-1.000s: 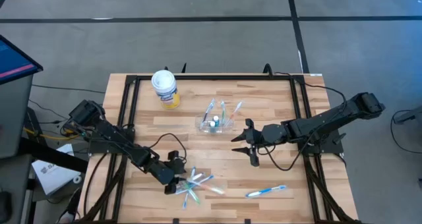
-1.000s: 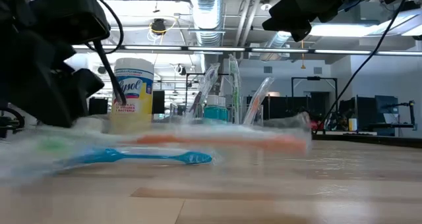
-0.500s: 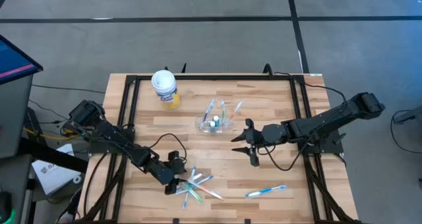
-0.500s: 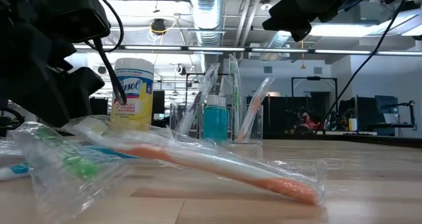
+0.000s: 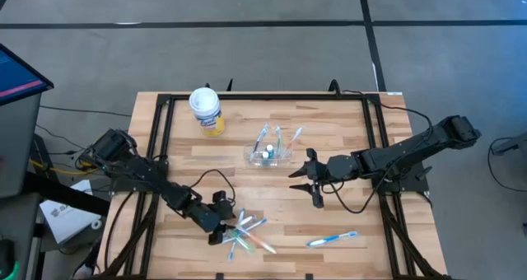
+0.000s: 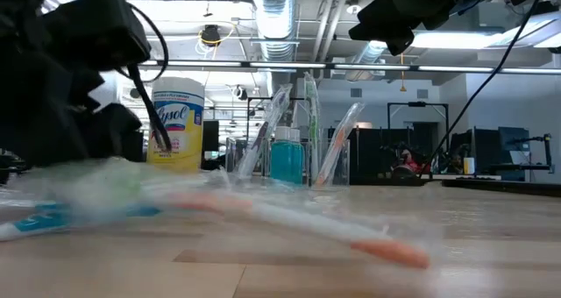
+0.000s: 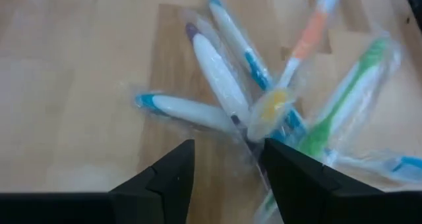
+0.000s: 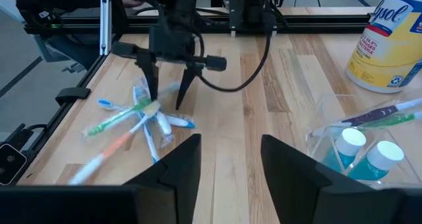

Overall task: Pick & Place toothbrushing station
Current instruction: Put the orange toothbrush into the transparent organizer

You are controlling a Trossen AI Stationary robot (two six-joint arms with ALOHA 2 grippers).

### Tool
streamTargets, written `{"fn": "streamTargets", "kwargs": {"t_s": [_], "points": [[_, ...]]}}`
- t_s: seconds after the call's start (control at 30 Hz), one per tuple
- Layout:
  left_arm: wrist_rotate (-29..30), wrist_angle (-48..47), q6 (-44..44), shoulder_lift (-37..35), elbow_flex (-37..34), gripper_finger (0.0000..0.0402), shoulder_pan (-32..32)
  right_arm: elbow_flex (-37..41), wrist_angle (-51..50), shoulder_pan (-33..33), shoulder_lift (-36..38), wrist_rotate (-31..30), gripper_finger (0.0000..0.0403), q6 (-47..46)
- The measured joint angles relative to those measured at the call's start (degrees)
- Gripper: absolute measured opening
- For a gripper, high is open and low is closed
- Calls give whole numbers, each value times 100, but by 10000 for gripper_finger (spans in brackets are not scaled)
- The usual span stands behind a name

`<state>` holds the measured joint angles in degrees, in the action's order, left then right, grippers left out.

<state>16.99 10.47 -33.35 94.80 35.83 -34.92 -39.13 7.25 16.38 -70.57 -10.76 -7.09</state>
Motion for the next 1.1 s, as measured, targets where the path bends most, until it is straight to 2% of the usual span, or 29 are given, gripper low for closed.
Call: {"fn": "streamTargets", "kwargs": {"t_s": [0.23,0.53,0.67,0.87,1.1], "points": [[-82,202,5,-21,-1,167,0,0,-1,0,0,0,143,2],[-78,260,11,-65,-1,134,0,0,-15,0,0,-1,141,2],[-65,301,199,-58,-1,102,0,0,-15,0,0,-2,138,4],[-43,400,450,-56,-1,11,0,0,-14,0,0,-1,132,3],[-42,406,446,-65,-1,1,0,0,-13,0,0,-1,133,2]]}}
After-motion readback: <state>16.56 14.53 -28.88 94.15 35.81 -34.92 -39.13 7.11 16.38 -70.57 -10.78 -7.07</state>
